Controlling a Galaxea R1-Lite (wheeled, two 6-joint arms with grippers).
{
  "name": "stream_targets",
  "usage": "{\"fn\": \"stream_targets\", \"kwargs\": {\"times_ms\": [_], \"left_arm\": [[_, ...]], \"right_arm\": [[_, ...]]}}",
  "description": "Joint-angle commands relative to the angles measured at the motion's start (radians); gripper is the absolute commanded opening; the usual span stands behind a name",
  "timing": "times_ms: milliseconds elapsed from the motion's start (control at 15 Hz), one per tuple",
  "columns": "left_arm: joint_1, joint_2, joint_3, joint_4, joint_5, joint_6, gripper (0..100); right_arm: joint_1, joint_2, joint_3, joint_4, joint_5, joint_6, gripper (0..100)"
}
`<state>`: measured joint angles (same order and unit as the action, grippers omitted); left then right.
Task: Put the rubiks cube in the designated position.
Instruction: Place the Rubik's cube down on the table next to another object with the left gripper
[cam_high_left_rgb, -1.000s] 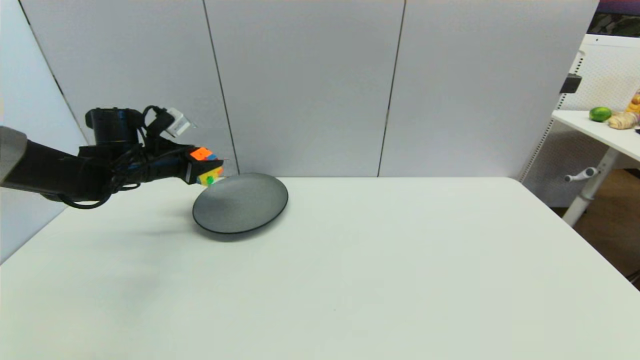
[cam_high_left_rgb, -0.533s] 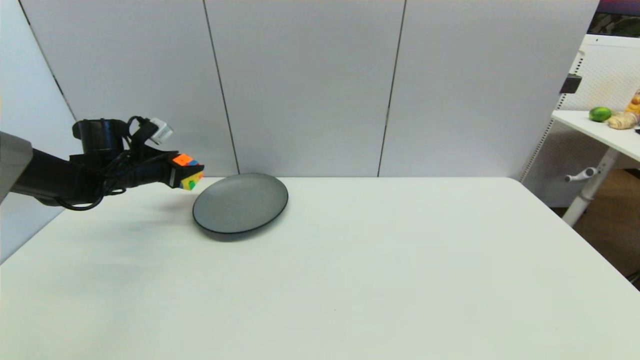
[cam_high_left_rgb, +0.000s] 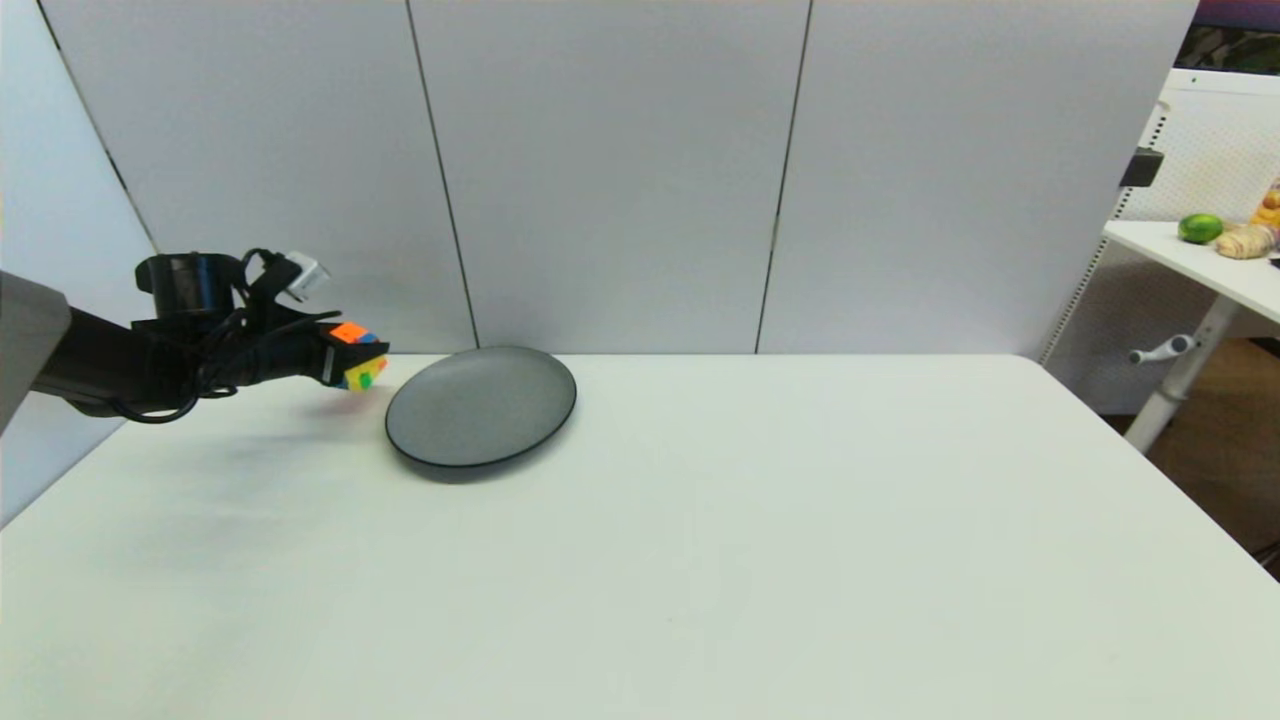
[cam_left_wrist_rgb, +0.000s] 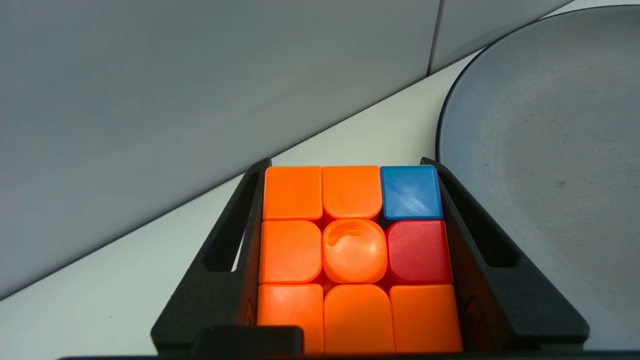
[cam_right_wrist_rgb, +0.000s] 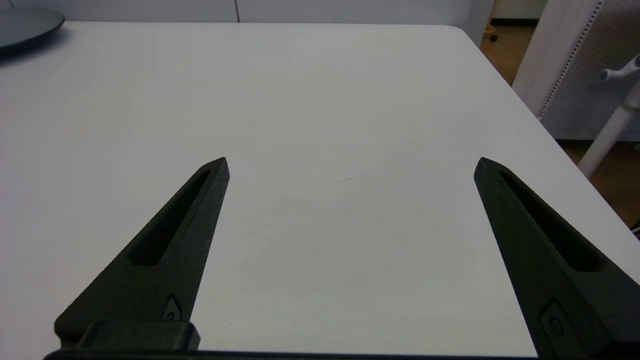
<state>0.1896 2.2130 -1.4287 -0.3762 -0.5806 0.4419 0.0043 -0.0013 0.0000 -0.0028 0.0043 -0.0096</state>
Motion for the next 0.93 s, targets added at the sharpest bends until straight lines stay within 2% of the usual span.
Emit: {"fn": "stream_targets", "kwargs": {"times_ms": [67,267,333,733,867,933], "left_arm": [[0.002,0.013,-0.004,0.023,-0.004,0.006,0],[0.002,0.011,-0.004,0.056,-0.005,0.011,0],[0.002,0.013,-0.006,0.054,-0.005,0.011,100],[0.002,-0.065,-0.004,0.068,-0.004,0.009,100],[0.001,-0.187,0.002,0.152,0.013,0.012,100],[-0.009,-0.285,0.013,0.234,0.061,0.017,100]], "right_arm": [[0.0,0.001,0.0,0.0,0.0,-0.001,100],[0.0,0.001,0.0,0.0,0.0,-0.001,100],[0.0,0.001,0.0,0.0,0.0,-0.001,100],[0.0,0.001,0.0,0.0,0.0,-0.001,100],[0.0,0.001,0.0,0.0,0.0,-0.001,100],[0.0,0.001,0.0,0.0,0.0,-0.001,100]]}}
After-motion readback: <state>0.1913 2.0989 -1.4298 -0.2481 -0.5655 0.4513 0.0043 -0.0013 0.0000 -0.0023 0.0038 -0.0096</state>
